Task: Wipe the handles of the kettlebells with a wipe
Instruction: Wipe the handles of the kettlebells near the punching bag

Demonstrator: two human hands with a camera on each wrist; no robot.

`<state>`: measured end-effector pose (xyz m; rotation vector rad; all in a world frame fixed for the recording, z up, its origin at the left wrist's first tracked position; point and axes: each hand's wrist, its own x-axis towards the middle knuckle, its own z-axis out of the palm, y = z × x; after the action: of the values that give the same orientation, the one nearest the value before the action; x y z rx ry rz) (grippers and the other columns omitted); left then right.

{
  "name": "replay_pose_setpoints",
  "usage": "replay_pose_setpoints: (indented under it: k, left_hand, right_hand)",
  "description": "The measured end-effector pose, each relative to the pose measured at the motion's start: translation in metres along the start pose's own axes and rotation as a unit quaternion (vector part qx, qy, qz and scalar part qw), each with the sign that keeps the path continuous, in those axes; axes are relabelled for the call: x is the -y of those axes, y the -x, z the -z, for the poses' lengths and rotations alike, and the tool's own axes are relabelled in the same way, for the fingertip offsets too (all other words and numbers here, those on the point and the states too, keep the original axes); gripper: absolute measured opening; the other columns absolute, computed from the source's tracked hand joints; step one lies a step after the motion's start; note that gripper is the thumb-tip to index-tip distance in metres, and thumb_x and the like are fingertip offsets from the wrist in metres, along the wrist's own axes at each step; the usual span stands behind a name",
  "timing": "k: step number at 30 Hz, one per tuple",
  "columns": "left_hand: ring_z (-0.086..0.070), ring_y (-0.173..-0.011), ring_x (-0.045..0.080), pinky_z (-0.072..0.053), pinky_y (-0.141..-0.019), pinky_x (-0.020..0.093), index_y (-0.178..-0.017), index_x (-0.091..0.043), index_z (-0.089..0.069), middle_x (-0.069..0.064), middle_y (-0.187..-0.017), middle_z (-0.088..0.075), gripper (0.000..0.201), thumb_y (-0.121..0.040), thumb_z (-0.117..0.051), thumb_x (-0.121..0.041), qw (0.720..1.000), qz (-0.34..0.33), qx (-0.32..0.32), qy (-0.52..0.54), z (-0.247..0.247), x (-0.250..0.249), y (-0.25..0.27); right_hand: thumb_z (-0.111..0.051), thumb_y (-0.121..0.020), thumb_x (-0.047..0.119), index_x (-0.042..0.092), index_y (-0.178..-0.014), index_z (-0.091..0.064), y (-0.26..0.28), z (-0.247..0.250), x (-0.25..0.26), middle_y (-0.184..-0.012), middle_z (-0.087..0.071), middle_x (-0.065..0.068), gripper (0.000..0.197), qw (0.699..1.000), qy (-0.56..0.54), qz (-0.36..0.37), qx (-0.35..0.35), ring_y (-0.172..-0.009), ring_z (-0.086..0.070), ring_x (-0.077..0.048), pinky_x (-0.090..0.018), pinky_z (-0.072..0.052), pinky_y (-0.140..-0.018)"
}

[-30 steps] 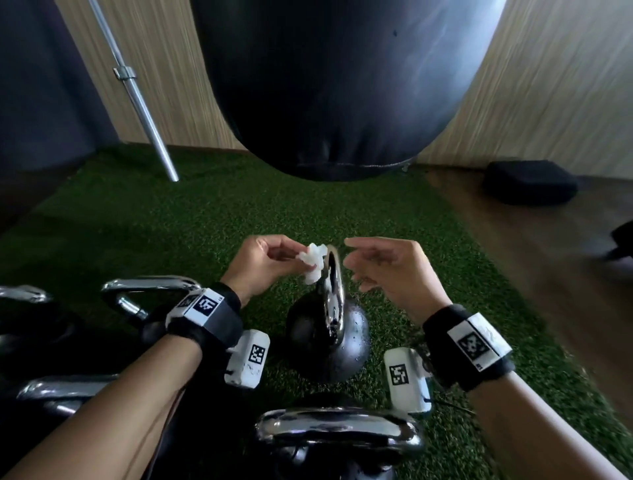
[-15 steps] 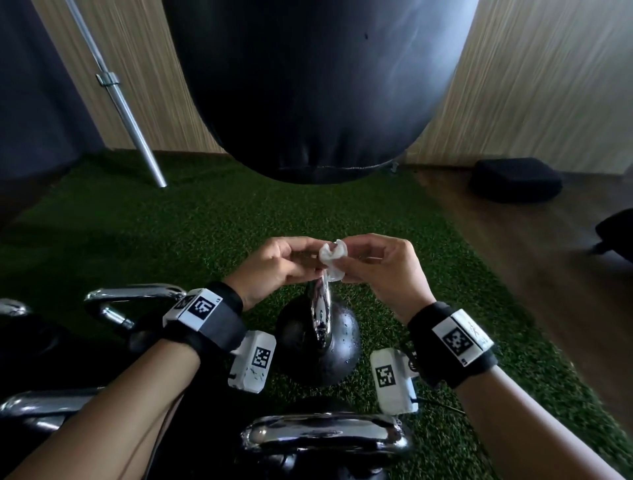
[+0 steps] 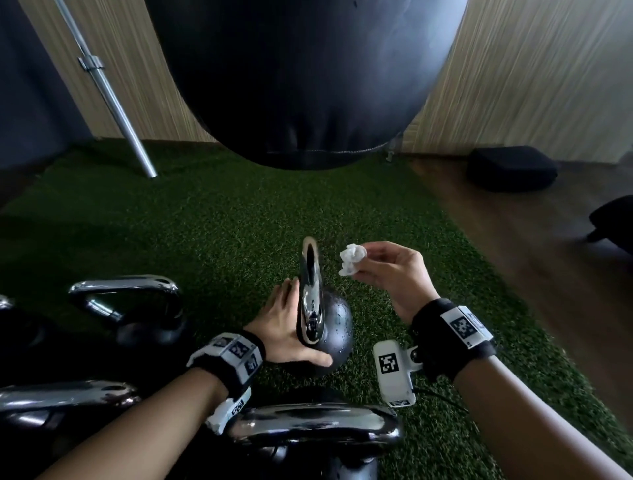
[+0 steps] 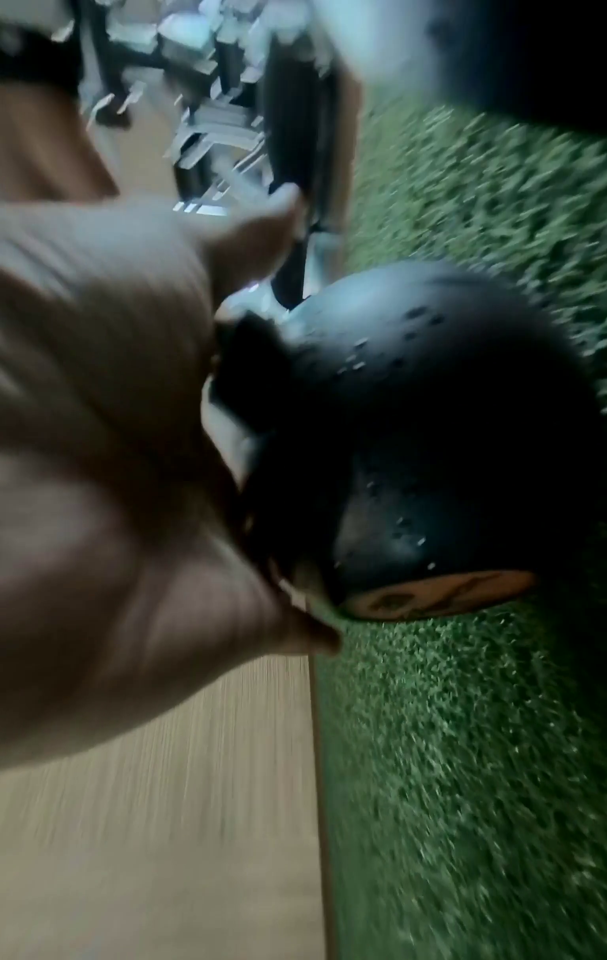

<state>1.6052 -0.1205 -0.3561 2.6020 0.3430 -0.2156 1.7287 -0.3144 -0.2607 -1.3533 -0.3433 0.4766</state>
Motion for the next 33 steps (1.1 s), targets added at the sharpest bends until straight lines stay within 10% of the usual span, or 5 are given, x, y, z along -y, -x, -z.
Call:
replay_pose_setpoints:
  k: [5, 8, 15, 33]
  left_hand:
    - [-0.035, -0.143, 0.022, -0.031, -0.122, 0.046, -0.153, -0.018, -0.026, 0.003, -0.154, -0.03, 0.123, -0.059, -0.07, -0.082, 0.985, -0.048, -0.166, 0.024, -0.02, -0.005, 0.001]
    - [-0.028, -0.145, 0.02, -0.019, -0.126, 0.041, -0.148, -0.016, -0.04, 0.002, -0.158, -0.03, 0.106, -0.065, -0.063, -0.079, 0.982, -0.067, -0.174, -0.028, -0.023, 0.0, -0.002]
    - [-0.047, -0.136, 0.025, -0.038, -0.117, 0.051, -0.145, -0.035, -0.026, 0.006, -0.145, -0.049, 0.103, -0.064, -0.089, -0.044, 0.962, -0.164, -0.167, 0.139, -0.003, 0.002, 0.007]
    - [-0.052, -0.131, 0.027, -0.045, -0.112, 0.049, -0.148, -0.013, -0.039, 0.007, -0.142, -0.052, 0.109, -0.059, -0.083, -0.059, 0.955, -0.159, -0.232, 0.092, -0.019, 0.019, -0.004]
  right_hand:
    - [-0.08, -0.08, -0.008, -0.008, -0.101, -0.073, -0.005, 0.004, -0.018, -0.108, -0.071, -0.033, 0.022, 0.999, 0.03, -0.021, -0.029, -0.091, -0.075, -0.036, -0.04, -0.065, -0.081]
    - [-0.081, -0.08, -0.006, -0.008, -0.103, -0.073, -0.009, 0.004, -0.029, -0.106, -0.073, -0.029, 0.024, 0.998, 0.043, -0.038, -0.032, -0.089, -0.076, -0.03, -0.034, -0.065, -0.079]
    - [-0.081, -0.084, -0.002, -0.003, -0.098, -0.073, -0.026, -0.008, -0.054, -0.091, -0.075, -0.016, 0.016, 0.996, 0.031, -0.074, -0.043, -0.081, -0.076, -0.021, -0.032, -0.065, -0.078]
    - [-0.087, -0.079, 0.013, 0.015, -0.102, -0.079, -0.069, -0.035, -0.068, -0.093, -0.079, 0.002, 0.025, 0.946, 0.323, -0.013, -0.042, -0.082, -0.075, -0.011, -0.026, -0.062, -0.08]
